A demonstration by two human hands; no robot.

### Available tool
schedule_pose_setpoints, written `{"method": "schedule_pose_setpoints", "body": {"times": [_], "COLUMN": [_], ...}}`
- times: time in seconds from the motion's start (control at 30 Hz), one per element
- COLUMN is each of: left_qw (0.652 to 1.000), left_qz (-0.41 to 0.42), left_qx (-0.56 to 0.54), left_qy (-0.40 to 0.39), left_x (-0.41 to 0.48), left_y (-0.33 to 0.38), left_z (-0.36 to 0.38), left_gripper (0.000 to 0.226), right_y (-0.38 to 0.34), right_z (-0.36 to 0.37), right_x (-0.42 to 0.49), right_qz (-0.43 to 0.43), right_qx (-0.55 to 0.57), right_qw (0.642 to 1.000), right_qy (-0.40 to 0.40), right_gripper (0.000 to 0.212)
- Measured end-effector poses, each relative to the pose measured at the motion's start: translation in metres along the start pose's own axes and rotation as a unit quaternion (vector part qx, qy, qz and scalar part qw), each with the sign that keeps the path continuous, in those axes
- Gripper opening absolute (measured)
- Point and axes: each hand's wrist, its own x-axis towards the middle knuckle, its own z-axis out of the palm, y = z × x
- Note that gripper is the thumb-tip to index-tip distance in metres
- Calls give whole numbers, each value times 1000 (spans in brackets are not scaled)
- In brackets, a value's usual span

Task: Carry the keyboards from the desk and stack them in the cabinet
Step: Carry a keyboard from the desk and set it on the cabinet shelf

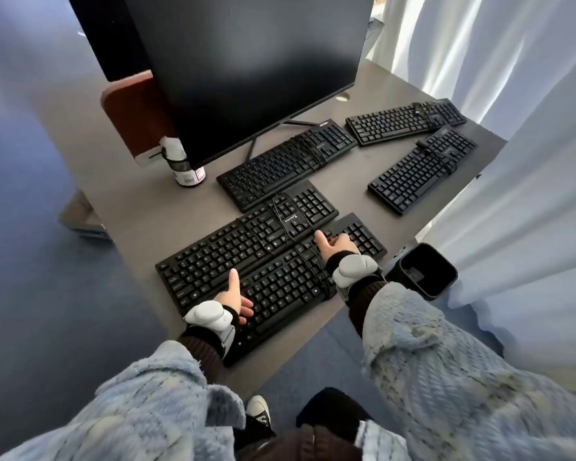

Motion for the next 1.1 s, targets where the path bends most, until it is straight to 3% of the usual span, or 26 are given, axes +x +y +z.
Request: {"method": "schedule_pose_setpoints", "body": {"times": [0.13,0.27,0.37,0.53,0.6,0.7,0.87,1.1], "left_qw": [996,976,952,916,915,923,911,907], "left_qz": [-1,-56,-97,-145,-159,-184,-210,-244], "left_qx": [10,71,25,-25,-61,-98,-89,-66], "left_qy": [84,198,289,372,366,324,343,336], "left_x": [20,35,36,27,21,21,62,16], "left_y": [-22,-25,-27,-30,-34,-38,-66,-27], "left_z": [-4,-4,8,29,33,33,27,40], "left_gripper": [80,76,70,73,84,78,79,78], "right_y": [5,0,1,13,19,29,41,31], "right_z": [5,3,-5,-29,-36,-38,-28,-37], "right_x": [12,28,49,86,95,107,118,132], "right_qz": [30,10,-40,-87,-88,-89,-78,-38], "right_qx": [-48,-101,-124,-148,-160,-173,-186,-190], "right_qw": [998,994,991,985,983,981,979,980], "right_qy": [12,44,41,21,9,-7,3,40], "right_gripper": [76,76,77,83,85,86,79,72]}}
